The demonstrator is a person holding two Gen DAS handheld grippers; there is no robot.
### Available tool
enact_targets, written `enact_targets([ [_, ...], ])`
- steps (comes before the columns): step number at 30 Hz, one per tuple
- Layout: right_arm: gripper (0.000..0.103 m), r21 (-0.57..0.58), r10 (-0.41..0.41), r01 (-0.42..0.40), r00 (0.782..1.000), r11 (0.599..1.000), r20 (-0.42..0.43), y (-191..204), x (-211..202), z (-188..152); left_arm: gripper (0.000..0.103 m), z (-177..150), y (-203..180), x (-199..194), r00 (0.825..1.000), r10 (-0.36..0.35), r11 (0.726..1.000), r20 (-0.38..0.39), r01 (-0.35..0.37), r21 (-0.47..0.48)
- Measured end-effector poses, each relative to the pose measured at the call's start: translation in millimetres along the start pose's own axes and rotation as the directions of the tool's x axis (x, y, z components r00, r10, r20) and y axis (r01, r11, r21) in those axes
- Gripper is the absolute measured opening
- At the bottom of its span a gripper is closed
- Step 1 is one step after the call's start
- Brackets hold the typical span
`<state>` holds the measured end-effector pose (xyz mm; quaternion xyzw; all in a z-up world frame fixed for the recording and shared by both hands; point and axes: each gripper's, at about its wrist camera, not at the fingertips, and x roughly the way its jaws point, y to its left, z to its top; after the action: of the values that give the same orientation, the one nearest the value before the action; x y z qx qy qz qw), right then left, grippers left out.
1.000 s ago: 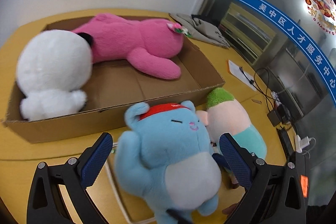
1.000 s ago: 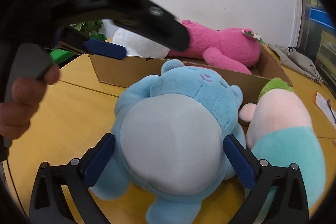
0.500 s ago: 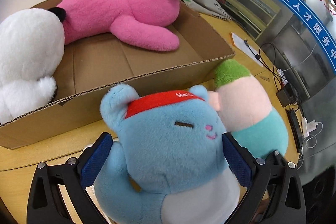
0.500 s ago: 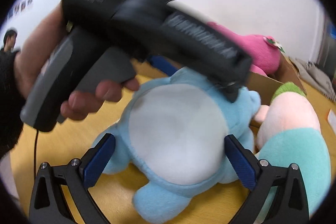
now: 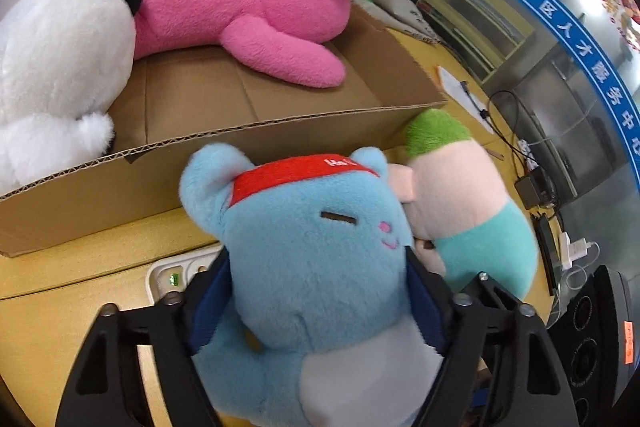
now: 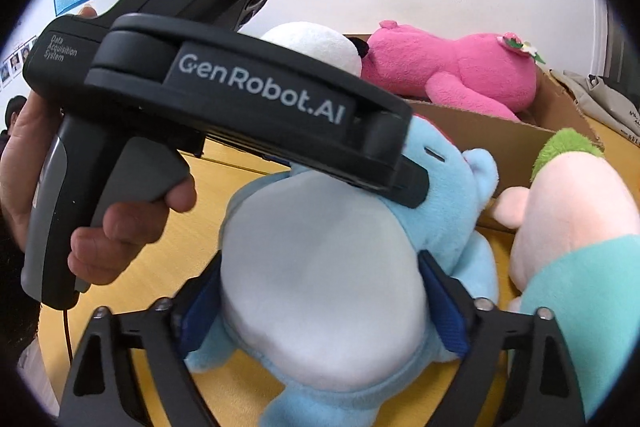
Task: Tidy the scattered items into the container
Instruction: 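Lift the light-blue bear with both grippers and carry it over the box, then lower the light-blue bear onto the pink bear and open both grippers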
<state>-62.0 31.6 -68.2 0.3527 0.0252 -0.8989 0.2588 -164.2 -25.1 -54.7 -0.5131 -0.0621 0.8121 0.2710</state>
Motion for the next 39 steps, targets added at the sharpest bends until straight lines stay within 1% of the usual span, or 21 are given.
enact_targets([
  [2, 0.078, 0.0, -0.002, 0.002, 1.0, 1.0, 0.015, 4, -9, -2, 0.076, -5, -4, -8, 1.0, 0.005, 1.0, 0.013, -0.005, 0.005],
  [4, 0.076, 0.004, 0.01, -0.01, 0.999, 1.0, 0.043, 9, -20, -5, 0.076, -9, -5, -17, 0.999, -0.009, 1.0, 0.036, 0.009, 0.005],
  [6, 0.075, -0.026, 0.001, 0.001, 0.997, 1.0, 0.077, 18, -33, -4, 0.075, -11, -5, -32, 0.997, -0.03, 1.0, 0.071, 0.03, -0.001],
  [9, 0.075, -0.078, -0.015, 0.025, 0.992, 0.997, 0.126, 32, -46, 16, 0.075, -4, -13, -64, 0.989, -0.038, 0.999, 0.145, 0.035, 0.024],
  [11, 0.075, -0.1, -0.02, 0.038, 0.985, 0.994, 0.17, 39, -59, 30, 0.076, 8, -21, -89, 0.977, -0.042, 0.998, 0.207, 0.032, 0.052],
  [14, 0.075, -0.146, -0.02, 0.058, 0.969, 0.988, 0.244, 43, -77, 64, 0.076, 37, -26, -123, 0.953, -0.038, 0.997, 0.301, 0.015, 0.079],
  [17, 0.075, -0.205, -0.02, 0.084, 0.955, 0.975, 0.295, 42, -82, 104, 0.076, 72, -21, -138, 0.93, -0.029, 0.996, 0.366, -0.002, 0.085],
  [20, 0.075, -0.226, -0.021, 0.098, 0.948, 0.969, 0.318, 34, -73, 136, 0.076, 110, -8, -137, 0.923, -0.016, 0.996, 0.385, -0.021, 0.092],
  [23, 0.075, -0.226, -0.022, 0.103, 0.942, 0.969, 0.334, 22, -55, 161, 0.076, 139, 9, -127, 0.924, -0.009, 0.995, 0.383, -0.028, 0.092],
  [24, 0.075, -0.222, -0.023, 0.102, 0.942, 0.97, 0.335, 17, -46, 168, 0.076, 150, 18, -119, 0.927, -0.006, 0.996, 0.375, -0.028, 0.084],
  [26, 0.075, -0.213, -0.03, 0.103, 0.947, 0.972, 0.32, 6, -24, 179, 0.076, 167, 34, -100, 0.936, 0.001, 0.997, 0.352, -0.027, 0.071],
  [29, 0.075, -0.2, -0.05, 0.11, 0.958, 0.973, 0.284, -8, 10, 183, 0.076, 184, 58, -60, 0.955, 0.001, 0.998, 0.297, -0.021, 0.063],
  [31, 0.075, -0.186, -0.069, 0.115, 0.969, 0.976, 0.238, -17, 36, 179, 0.076, 188, 76, -27, 0.971, 0.008, 0.999, 0.237, -0.019, 0.045],
  [33, 0.075, -0.16, -0.089, 0.117, 0.981, 0.98, 0.174, -23, 61, 173, 0.077, 185, 89, -1, 0.982, 0.013, 1.0, 0.186, -0.017, 0.016],
  [34, 0.075, -0.142, -0.088, 0.11, 0.985, 0.984, 0.151, -25, 68, 170, 0.077, 183, 96, 8, 0.985, -0.002, 1.0, 0.174, 0.002, -0.002],
  [36, 0.076, -0.106, -0.09, 0.101, 0.99, 0.989, 0.107, -27, 78, 167, 0.078, 178, 104, 16, 0.983, -0.035, 0.999, 0.179, 0.039, -0.022],
  [37, 0.076, -0.098, -0.091, 0.1, 0.992, 0.99, 0.089, -26, 80, 167, 0.079, 175, 103, 17, 0.983, -0.03, 0.999, 0.182, 0.033, -0.015],
  [39, 0.077, -0.087, -0.087, 0.091, 0.995, 0.992, 0.054, -25, 82, 167, 0.079, 170, 95, 21, 0.985, 0.011, 1.0, 0.172, -0.015, 0.021],
])
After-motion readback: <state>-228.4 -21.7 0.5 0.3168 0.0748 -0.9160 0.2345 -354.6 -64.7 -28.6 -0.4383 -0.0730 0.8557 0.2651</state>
